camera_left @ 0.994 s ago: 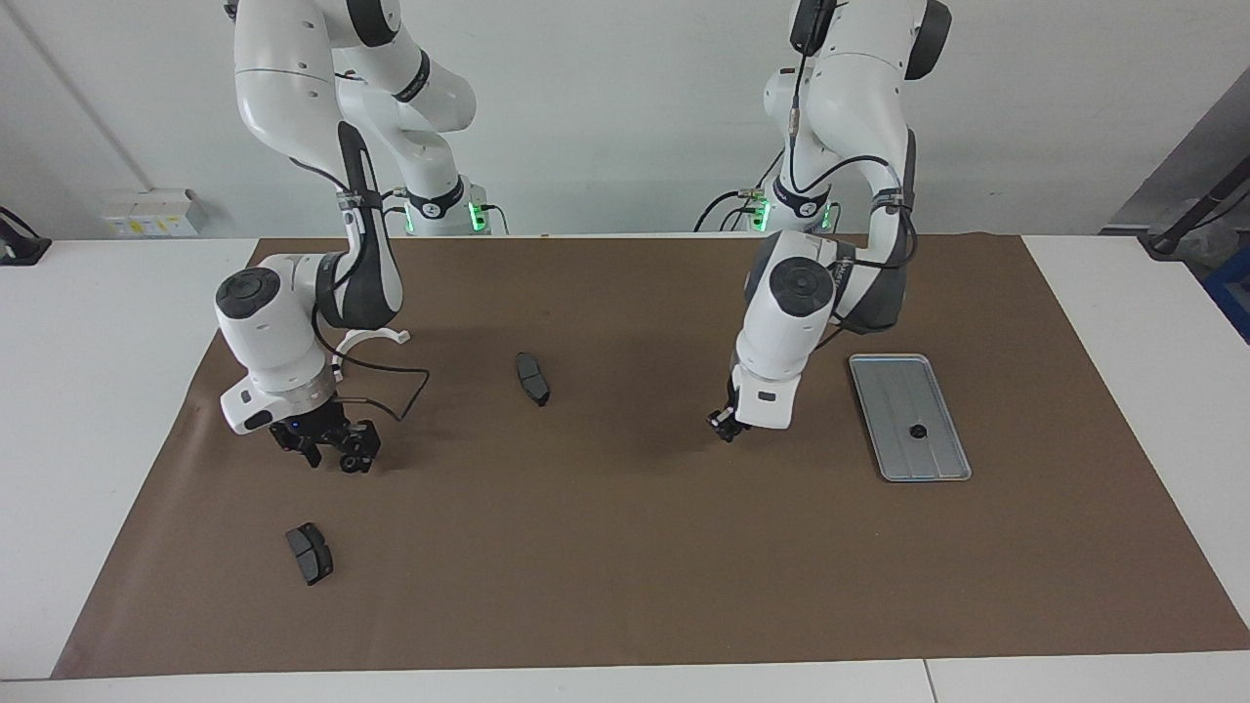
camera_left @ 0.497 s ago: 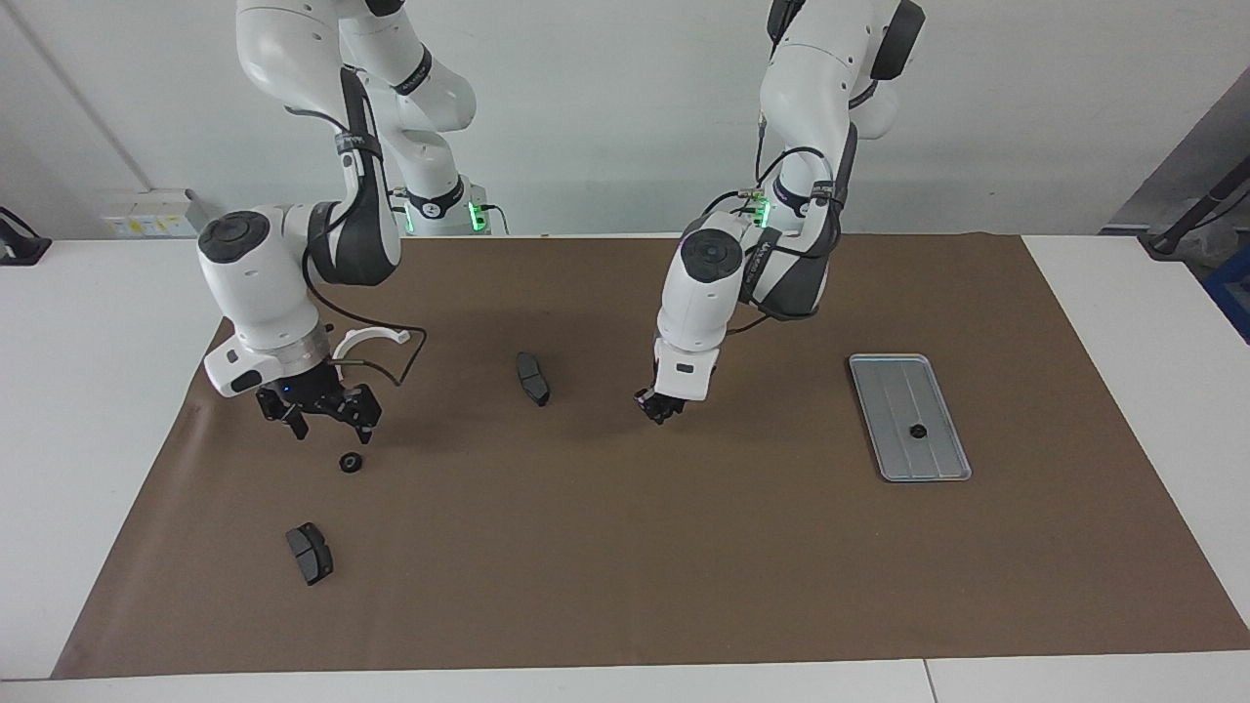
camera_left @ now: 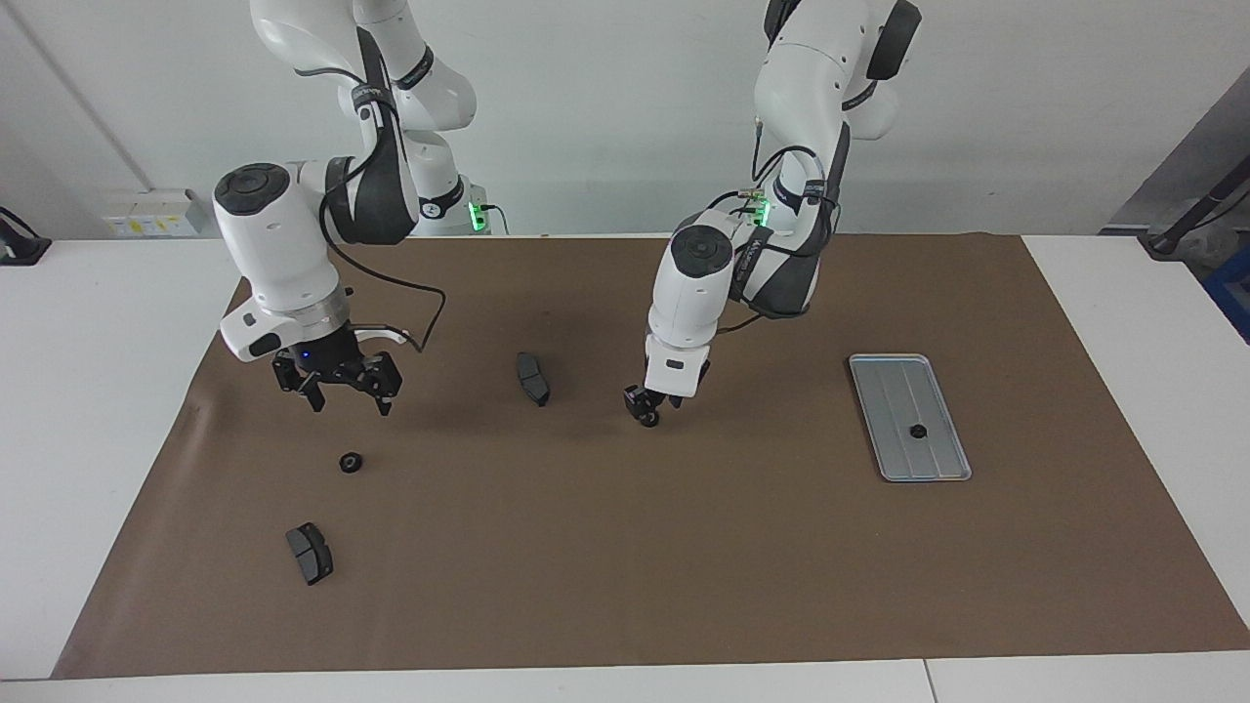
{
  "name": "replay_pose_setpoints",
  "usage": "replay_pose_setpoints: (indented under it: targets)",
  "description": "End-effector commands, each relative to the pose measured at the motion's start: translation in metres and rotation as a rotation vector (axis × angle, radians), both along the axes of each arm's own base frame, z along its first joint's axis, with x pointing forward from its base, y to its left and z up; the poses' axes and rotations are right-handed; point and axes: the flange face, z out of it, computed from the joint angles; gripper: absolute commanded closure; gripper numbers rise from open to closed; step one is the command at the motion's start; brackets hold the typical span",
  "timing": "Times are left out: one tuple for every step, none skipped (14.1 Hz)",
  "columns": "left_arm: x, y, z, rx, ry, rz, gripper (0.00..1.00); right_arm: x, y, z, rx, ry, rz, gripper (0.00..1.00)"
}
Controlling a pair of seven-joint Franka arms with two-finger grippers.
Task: Place bearing gear from tray to pile
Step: 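Release the second bearing on the table center with the left gripper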
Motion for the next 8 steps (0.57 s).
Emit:
replay_pose_setpoints:
  targets:
    - [0.017,0.024,0.002,-0.009,-0.006,-0.003,0.37,-0.004,0.044,0.007,0.031,0.002,0.002,0.0]
    - [0.027,0.042,0.005,-0.006,-0.008,-0.024,0.39,-0.007,0.065,0.006,0.037,0.005,0.005,0.0]
    - [0.037,0.062,0.006,0.0,-0.006,-0.038,0.4,-0.01,0.086,0.004,0.04,0.011,0.02,0.0]
    - [0.048,0.086,0.005,0.007,0.002,-0.052,0.41,-0.011,0.101,0.003,0.045,0.009,0.025,0.0]
    - [0.06,0.116,0.009,0.012,0.003,-0.088,0.42,-0.013,0.122,0.003,0.05,0.005,0.043,0.0]
    - [0.068,0.141,0.01,0.02,0.011,-0.129,0.42,-0.013,0.141,0.002,0.053,0.006,0.065,0.0]
    - [0.076,0.168,0.009,0.025,0.015,-0.161,0.43,-0.011,0.157,0.0,0.061,0.008,0.066,0.0]
    - [0.083,0.194,0.007,0.028,0.017,-0.197,0.43,-0.011,0.178,-0.004,0.07,0.011,0.063,0.0]
